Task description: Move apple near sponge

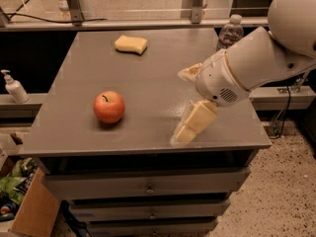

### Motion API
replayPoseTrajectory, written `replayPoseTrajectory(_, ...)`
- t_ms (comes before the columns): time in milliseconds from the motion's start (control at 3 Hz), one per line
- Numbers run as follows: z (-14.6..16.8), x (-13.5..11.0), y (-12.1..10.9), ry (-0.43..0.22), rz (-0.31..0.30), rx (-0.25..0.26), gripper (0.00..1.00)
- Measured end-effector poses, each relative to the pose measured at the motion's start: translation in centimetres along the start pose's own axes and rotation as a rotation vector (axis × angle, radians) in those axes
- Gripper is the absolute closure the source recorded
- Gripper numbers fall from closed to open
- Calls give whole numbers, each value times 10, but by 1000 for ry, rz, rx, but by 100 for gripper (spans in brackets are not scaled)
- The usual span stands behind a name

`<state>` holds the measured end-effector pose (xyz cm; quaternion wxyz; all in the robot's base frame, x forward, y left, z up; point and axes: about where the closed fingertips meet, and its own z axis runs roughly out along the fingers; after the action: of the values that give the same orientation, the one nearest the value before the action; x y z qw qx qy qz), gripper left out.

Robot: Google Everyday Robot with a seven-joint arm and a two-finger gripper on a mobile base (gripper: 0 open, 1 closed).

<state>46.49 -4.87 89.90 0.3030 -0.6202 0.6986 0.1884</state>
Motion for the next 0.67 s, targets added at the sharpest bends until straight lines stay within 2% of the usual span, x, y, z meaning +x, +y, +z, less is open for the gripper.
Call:
replayPoseTrajectory(333, 0, 0, 0, 0, 0, 0, 0)
replayPoseTrajectory(667, 5, 3, 0, -31, 4, -3, 0)
